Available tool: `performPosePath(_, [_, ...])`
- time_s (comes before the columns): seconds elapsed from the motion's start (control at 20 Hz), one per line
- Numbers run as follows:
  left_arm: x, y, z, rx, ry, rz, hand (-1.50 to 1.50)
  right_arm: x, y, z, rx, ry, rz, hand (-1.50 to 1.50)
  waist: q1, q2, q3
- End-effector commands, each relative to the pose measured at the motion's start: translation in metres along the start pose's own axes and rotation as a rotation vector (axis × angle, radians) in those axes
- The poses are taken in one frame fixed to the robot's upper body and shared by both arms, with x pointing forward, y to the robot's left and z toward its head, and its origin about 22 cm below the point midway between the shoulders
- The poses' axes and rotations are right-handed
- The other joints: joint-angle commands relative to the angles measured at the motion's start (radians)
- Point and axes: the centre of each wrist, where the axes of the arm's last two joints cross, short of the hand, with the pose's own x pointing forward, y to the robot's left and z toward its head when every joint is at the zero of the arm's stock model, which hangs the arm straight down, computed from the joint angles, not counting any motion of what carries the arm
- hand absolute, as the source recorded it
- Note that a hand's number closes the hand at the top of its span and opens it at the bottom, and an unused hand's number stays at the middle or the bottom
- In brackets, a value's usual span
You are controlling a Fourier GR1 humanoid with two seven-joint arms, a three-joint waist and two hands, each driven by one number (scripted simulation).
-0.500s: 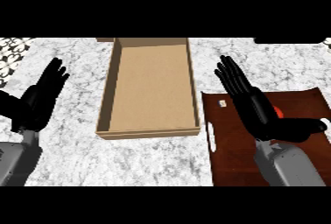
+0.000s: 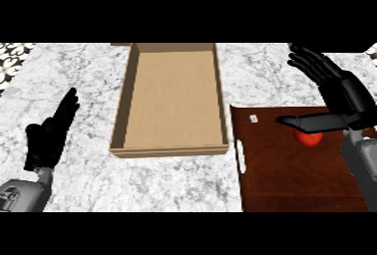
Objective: Pick the tomato from the tray and place it in the cardboard box
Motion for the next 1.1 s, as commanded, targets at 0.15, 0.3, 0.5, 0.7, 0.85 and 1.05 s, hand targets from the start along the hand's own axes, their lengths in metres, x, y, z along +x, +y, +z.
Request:
performPosePath(0.15, [-0.018,-0.024,0.036,-0.011,0.02,-0.031,0.0,-0.074,-0.044,0.034,-0.159,-0.031,-0.088,-1.5,0.006,-0.001,0.002])
performPosePath(0.3, [0.004,-0.014,0.017,-0.007,0.0,-0.048,0.0,-0.047,-0.103,0.034,-0.019,-0.002,0.104,-1.5,0.009,0.002,0.003])
performPosePath(0.5, [-0.009,-0.025,0.026,-0.006,0.021,-0.047,0.0,-0.012,-0.114,0.018,0.16,0.072,0.432,-1.5,0.009,-0.001,0.0])
performPosePath(0.7, [-0.019,-0.017,0.034,0.001,0.025,-0.038,0.0,0.023,-0.143,0.016,0.362,0.204,0.6,-1.5,0.009,-0.004,-0.002])
performPosePath(0.85, [-0.015,-0.031,0.031,-0.011,0.034,-0.04,0.0,0.026,-0.128,0.006,0.539,0.308,0.727,-1.5,0.008,-0.002,-0.002])
performPosePath(1.05, [-0.019,-0.028,0.046,-0.007,0.042,-0.043,0.0,0.019,-0.107,0.003,0.713,0.402,0.799,-1.5,0.004,-0.007,-0.001])
